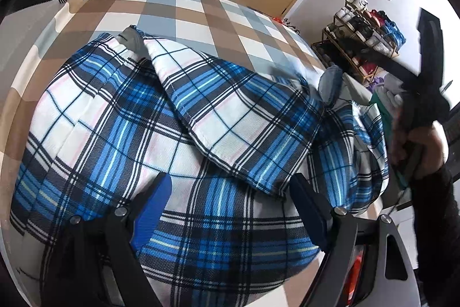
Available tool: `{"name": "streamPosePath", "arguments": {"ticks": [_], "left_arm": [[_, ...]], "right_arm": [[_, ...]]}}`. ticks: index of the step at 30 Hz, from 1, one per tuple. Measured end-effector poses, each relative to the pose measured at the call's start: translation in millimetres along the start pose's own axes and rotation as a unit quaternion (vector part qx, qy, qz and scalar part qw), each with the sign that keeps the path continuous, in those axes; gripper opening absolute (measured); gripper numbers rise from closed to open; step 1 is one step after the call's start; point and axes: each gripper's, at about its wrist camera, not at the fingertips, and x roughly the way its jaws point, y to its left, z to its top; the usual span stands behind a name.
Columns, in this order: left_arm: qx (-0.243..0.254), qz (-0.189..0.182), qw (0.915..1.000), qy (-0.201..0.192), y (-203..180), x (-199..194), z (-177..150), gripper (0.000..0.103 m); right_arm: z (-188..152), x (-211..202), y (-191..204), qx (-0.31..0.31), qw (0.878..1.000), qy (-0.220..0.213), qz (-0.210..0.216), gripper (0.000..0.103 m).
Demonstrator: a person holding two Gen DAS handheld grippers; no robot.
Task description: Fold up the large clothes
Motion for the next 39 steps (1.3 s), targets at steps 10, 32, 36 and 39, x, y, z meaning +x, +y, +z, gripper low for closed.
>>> {"name": "streamPosePath", "arguments": {"ticks": [10,32,36,39], "left_arm": [[0.0,0.005,1.0,-0.007,7.1,2.0,-6.5,0.08],[-0.12,-0.181,0.9714,0.097,12.9,33.9,64.6,0.08],[-0.143,-0.23,0.9584,0.09,1.8,38.5,97.7,0.08],[-0.135,-0.227,0.9621,0.067,-7.9,47.9,133.1,0.08]], "right_arm": [[-59.3,-54.4,-82.8,0.055,0.998,0.035,-0.023,0.087],[-119.1,-98.3,-74.0,0.153,0.987,-0.039,0.028,0.087],[-139.4,-117.9,-47.7,0.182,0.978,-0.069,0.075,0.091],[-151.1,-117.5,-33.6,0.195,0.973,-0.06,0.108,0.091]]}}
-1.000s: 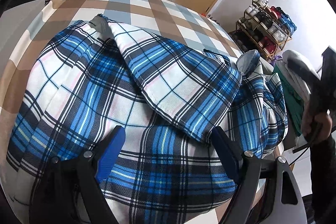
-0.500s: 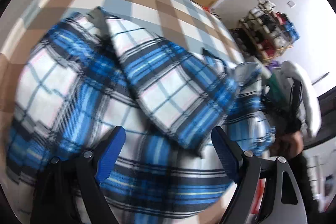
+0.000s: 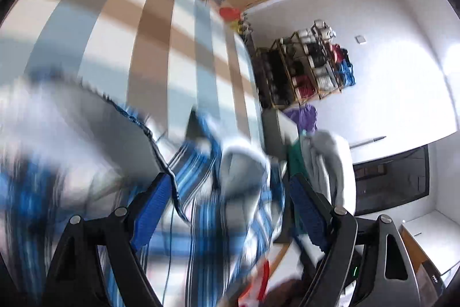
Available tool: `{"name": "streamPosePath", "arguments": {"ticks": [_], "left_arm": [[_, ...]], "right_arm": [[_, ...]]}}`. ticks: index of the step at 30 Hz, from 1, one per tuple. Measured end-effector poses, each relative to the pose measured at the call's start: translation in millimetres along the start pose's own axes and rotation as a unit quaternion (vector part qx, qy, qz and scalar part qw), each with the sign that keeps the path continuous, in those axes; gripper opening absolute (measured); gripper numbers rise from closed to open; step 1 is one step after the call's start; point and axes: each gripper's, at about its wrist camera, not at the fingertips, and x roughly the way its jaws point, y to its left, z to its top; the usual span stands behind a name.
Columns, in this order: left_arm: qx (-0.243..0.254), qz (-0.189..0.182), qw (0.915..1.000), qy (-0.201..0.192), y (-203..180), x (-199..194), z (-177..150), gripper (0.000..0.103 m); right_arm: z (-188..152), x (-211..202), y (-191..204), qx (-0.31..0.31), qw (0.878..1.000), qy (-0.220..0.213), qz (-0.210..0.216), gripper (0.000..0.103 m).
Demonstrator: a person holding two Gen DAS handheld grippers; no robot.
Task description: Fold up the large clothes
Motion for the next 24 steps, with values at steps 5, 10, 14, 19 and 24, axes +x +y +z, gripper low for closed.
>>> {"name": "streamPosePath", "arguments": {"ticks": [5,10,14,19,24], "left_arm": [[-0.017,0.058,0.9946,-0.085,2.8,-13.9,44.1,0.08],[0.091,0.137,0.9863,0.012,-9.2,-6.9,21.9,0.081],[0.267,0.265,0.9195,0.114,-21.4,30.9,-18.6,0.081],[0.349,0.299,0.8711,0.173,-21.2,64.5,-33.6,0.073],[0.415,0.332,0.8192,0.215,-32.8,78.5,-45.9,0.021]], "right_arm": [[-15.5,5.5,-1.5,0.036,0.999,0.02,0.018,0.091],[-21.0,-3.5,-11.4,0.056,0.998,0.015,0.011,0.091],[-21.9,-7.0,-25.3,0.086,0.996,0.004,0.014,0.091],[-27.2,-9.6,-30.0,0.1,0.995,0.005,0.015,0.091],[-32.8,-18.6,-25.2,0.09,0.996,0.001,0.01,0.091]]}}
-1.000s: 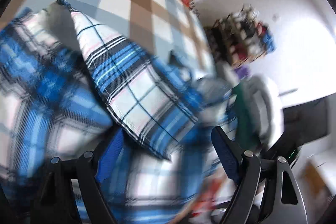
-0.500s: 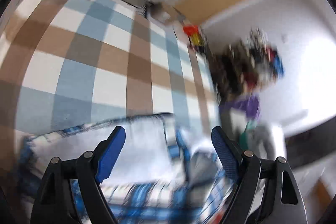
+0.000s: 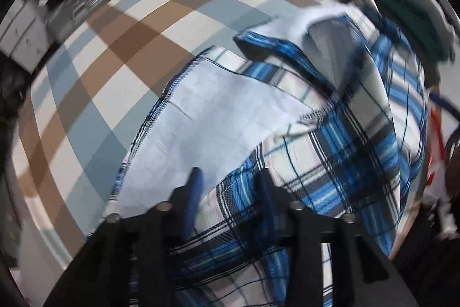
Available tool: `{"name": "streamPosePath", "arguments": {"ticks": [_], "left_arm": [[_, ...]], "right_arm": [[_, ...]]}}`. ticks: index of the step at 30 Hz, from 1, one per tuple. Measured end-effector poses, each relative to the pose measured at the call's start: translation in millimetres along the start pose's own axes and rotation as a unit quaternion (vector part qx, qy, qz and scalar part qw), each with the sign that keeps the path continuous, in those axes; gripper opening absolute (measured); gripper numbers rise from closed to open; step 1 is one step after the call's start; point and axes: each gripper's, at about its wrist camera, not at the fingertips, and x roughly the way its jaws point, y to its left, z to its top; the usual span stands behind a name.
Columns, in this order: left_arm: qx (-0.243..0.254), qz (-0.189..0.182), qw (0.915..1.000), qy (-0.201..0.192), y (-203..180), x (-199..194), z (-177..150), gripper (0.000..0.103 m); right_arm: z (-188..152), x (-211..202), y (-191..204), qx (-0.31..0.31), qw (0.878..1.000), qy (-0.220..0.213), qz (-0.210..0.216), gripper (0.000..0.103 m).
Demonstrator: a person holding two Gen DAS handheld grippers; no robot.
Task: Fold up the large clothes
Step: 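Grasp the shirt edge with the left tool and lift it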
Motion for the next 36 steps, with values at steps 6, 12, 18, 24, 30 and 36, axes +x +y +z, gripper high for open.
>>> {"name": "streamPosePath", "arguments": {"ticks": [6,12,18,24,30,36], "left_arm": [[0.003,0.03,0.9994,0.017,1.6,-8.5,-13.6,0.0],[-0.023,0.087,0.9955,-0.029,8.8,-29.8,-22.0,0.0],[-0.1,0.128,0.9856,-0.047,59.9,-34.2,-20.3,0.0],[-0.17,0.133,0.9746,-0.061,94.0,-28.7,-19.9,0.0],[-0.228,0.147,0.9609,-0.055,116.9,-13.3,-41.0,0.0],[-0.258,0.086,0.96,-0.067,119.3,-35.7,-67.8,0.001]], "right_arm": [[0.6,-3.3,-3.7,0.012,1.0,-0.008,-0.002,0.091],[1.8,3.5,-0.5,0.01,1.0,0.001,0.0,0.091],[4.8,6.5,8.8,-0.002,1.0,-0.002,-0.001,0.091],[9.8,19.0,10.2,-0.01,1.0,0.013,-0.013,0.091],[48.5,34.1,9.6,-0.071,0.995,0.022,-0.071,0.092],[89.3,65.4,-16.7,-0.075,0.988,0.08,-0.111,0.092]]}}
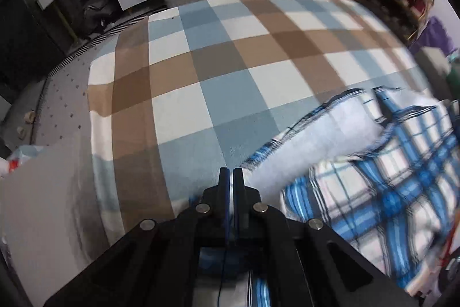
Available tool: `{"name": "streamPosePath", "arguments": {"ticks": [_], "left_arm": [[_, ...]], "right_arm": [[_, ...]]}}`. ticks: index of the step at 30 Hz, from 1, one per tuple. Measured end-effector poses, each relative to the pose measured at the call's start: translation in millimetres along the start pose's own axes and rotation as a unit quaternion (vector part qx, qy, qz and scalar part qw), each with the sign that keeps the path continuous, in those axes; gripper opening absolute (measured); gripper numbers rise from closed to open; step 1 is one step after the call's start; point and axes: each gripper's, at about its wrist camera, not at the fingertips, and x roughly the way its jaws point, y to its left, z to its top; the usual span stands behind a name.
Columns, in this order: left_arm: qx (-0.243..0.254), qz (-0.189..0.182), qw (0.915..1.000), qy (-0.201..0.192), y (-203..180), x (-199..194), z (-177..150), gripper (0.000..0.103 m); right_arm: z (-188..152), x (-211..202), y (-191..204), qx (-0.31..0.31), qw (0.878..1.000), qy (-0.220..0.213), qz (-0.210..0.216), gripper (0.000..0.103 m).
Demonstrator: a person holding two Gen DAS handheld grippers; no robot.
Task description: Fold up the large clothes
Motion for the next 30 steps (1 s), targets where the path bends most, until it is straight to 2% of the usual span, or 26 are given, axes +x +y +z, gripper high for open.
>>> {"name": "streamPosePath", "arguments": {"ticks": [2,3,4,5,7,8,9,10,12,17,21,24,26,28,30], "left_arm": [[-0.005,-0.041,0.999,0.019,6.9,-4.3,-3.8,0.024],[0.003,-0.048,0.9987,0.017,6.6,-6.3,-5.7,0.051],[0.023,-0.039,0.9989,0.014,3.9,-8.7,-8.7,0.075],[0.053,-0.018,0.9985,0.0,-1.1,-12.1,-12.6,0.079],[0.083,-0.001,0.9966,-0.002,-4.3,-12.4,-15.3,0.08],[0.076,-0.001,0.9971,0.0,-0.2,-11.1,-15.6,0.08],[0.059,-0.011,0.9982,0.005,5.9,-9.3,-16.3,0.08],[0.029,-0.044,0.9984,0.022,13.6,-6.1,-18.4,0.08],[0.008,-0.076,0.9964,0.036,19.2,-3.5,-24.5,0.08],[0.072,-0.016,0.9973,0.009,1.5,-15.0,-57.9,0.08],[0.091,0.019,0.9956,0.0,2.1,-18.1,-70.6,0.078],[0.078,0.015,0.9968,-0.011,10.7,-27.1,-70.2,0.078],[0.059,-0.014,0.9978,-0.027,14.8,-38.8,-71.9,0.078],[0.089,-0.029,0.9955,-0.015,2.2,-37.4,-77.2,0.078],[0.128,-0.001,0.9917,-0.006,-14.4,-28.5,-82.4,0.078]], "right_arm": [[5.5,2.2,-4.3,0.007,1.0,0.008,-0.007,0.092],[6.3,0.2,-4.4,0.007,1.0,0.007,0.0,0.092],[5.1,-2.6,-3.4,0.005,1.0,0.002,0.006,0.092],[3.5,-4.7,-2.0,0.004,1.0,-0.002,0.01,0.092],[-4.5,-10.8,3.8,-0.002,1.0,-0.011,0.024,0.092],[-9.2,-13.2,6.5,-0.003,0.999,-0.014,0.029,0.092],[-13.7,-14.4,9.2,-0.004,0.999,-0.014,0.031,0.092],[-17.3,-14.9,11.9,-0.005,0.999,-0.012,0.035,0.092],[-23.4,-15.3,17.0,-0.008,0.999,-0.011,0.046,0.092],[-34.4,-15.8,29.9,-0.017,0.998,-0.005,0.06,0.092],[-37.9,-15.6,40.3,-0.021,0.997,-0.007,0.075,0.092],[-41.0,-14.4,45.1,-0.02,0.996,-0.005,0.083,0.092],[-43.5,-13.2,47.0,-0.019,0.996,-0.002,0.086,0.092],[-45.7,-13.2,48.5,-0.021,0.996,-0.002,0.086,0.092],[-47.9,-13.0,50.0,-0.021,0.996,-0.002,0.085,0.092]]}}
